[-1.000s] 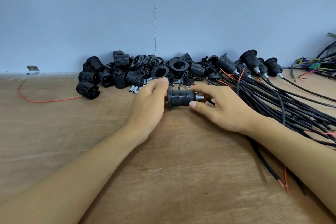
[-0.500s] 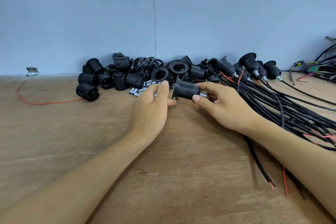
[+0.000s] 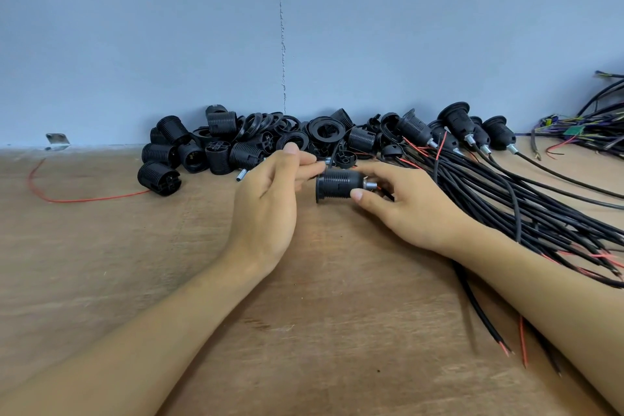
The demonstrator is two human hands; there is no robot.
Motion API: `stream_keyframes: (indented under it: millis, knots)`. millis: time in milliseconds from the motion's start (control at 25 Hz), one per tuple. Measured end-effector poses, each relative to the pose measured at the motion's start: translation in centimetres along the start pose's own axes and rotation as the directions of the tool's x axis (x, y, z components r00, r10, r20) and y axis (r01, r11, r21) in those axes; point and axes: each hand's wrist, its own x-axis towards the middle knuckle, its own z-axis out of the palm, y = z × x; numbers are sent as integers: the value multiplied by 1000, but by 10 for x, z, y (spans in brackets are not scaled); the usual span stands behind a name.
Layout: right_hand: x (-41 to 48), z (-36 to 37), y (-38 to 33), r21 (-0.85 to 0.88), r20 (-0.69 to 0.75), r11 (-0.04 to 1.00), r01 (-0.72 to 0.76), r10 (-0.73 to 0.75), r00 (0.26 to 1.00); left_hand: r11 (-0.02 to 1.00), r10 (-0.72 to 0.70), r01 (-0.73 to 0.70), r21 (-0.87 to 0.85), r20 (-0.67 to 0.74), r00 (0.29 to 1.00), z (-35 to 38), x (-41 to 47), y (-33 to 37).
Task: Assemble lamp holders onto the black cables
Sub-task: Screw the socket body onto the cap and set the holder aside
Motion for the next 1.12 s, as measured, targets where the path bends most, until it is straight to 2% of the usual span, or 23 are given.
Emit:
stream_keyframes:
  millis: [160,320,480,760,920,1120]
  knots:
    - [1,-2,2,92,-28,994,-55,58,998,998,-29,29,48,-20,999,1,0,-7]
    - [-2,-3,-3,133,13,991,6,-8,1000,984,-148,146,99,9,989,2,2,-9]
    - [-3,0,-5,5,70,998,68,-68,995,993,-111,110,37,28,993,2,4,-2]
    - [-1,1,1,4,-1,1000,13,-13,1000,999,24,-25,-23,-41,999,1,0,1]
    - [1,0,3,63,-50,997,-50,53,997,996,-2,3,84,-17,1000,3,-3,-2]
    - [0,-3,-1,130,-44,991,-30,36,998,982,-110,105,160,23,994,3,0,-8]
